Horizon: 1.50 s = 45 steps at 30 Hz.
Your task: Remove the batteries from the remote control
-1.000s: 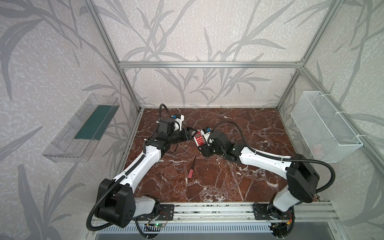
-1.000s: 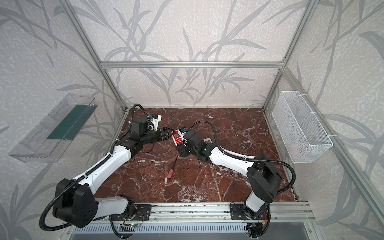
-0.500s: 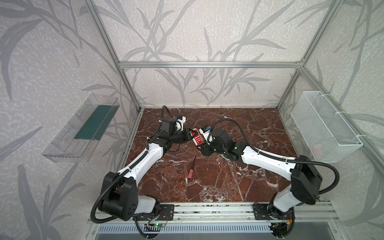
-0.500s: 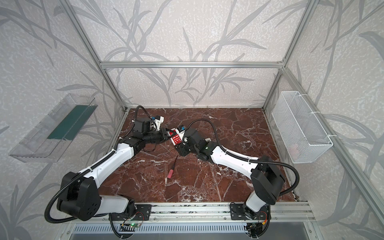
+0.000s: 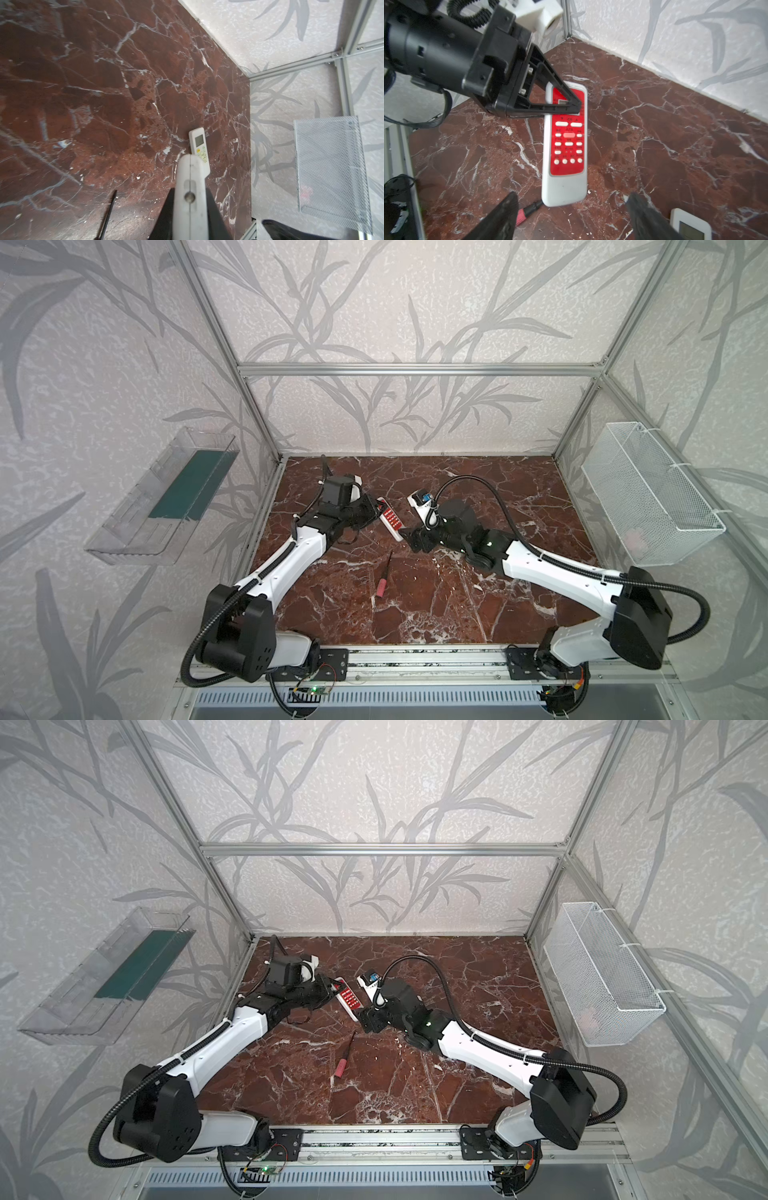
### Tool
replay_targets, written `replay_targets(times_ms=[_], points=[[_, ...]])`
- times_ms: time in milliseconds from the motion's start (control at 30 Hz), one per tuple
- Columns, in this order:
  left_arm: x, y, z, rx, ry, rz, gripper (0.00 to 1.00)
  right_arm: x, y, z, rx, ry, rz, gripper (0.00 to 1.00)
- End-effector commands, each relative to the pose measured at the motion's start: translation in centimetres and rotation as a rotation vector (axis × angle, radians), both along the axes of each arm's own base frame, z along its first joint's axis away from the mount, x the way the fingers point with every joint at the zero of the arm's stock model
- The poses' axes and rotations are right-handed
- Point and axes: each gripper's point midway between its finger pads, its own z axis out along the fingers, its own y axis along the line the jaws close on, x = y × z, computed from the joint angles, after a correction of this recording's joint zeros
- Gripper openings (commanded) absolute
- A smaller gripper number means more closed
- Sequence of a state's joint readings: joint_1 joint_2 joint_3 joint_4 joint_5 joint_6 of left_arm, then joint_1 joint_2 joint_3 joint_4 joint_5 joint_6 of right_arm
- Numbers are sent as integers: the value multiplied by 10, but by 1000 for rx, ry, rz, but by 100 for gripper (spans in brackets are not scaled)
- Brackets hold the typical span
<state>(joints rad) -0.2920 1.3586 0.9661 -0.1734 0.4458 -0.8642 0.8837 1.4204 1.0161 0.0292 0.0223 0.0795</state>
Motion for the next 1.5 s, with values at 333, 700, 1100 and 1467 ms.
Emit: replay_targets(times_ms=[333,700,1100,1467], points=[[-11,22,32,42,78,128,3,-19,59,-22,-260,-378,128,83],[-18,21,29,10,124,148,3,6,74,-17,-328,-507,38,66],[-15,22,31,-14,149,176,3,24,96,-26,-520,-693,-48,25],[-7,9,56,-28,41,76,71,18,97,-5,-460,-689,-66,6]])
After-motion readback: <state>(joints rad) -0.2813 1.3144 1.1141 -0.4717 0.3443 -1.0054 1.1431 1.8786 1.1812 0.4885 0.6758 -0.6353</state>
